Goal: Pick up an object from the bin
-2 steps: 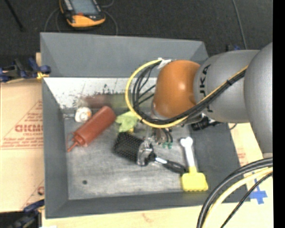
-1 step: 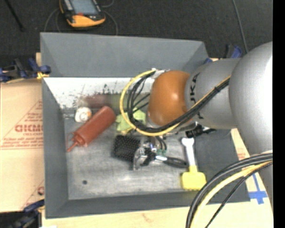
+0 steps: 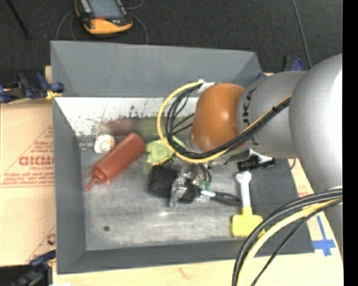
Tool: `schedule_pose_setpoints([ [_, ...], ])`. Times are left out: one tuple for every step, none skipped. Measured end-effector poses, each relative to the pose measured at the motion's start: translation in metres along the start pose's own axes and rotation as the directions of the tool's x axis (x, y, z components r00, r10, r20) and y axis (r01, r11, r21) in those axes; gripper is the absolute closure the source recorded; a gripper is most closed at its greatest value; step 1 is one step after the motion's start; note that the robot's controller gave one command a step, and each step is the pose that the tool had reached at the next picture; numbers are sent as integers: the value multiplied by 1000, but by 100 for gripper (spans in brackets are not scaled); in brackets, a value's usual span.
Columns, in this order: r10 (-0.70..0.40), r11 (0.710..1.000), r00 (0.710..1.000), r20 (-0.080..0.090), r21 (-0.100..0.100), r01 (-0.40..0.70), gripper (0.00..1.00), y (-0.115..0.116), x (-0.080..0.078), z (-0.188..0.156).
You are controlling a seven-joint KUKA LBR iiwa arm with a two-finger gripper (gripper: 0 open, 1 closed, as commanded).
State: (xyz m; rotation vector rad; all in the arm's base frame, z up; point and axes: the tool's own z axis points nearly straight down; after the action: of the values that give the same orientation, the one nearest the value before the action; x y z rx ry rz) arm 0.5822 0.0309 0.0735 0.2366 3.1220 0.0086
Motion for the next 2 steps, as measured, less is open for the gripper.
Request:
schedule_pose_setpoints([
  [1,1000,1000,0,0,-1,100,0,0,0],
  [1,1000,1000,-2,1,-1,100,0,1,-3],
])
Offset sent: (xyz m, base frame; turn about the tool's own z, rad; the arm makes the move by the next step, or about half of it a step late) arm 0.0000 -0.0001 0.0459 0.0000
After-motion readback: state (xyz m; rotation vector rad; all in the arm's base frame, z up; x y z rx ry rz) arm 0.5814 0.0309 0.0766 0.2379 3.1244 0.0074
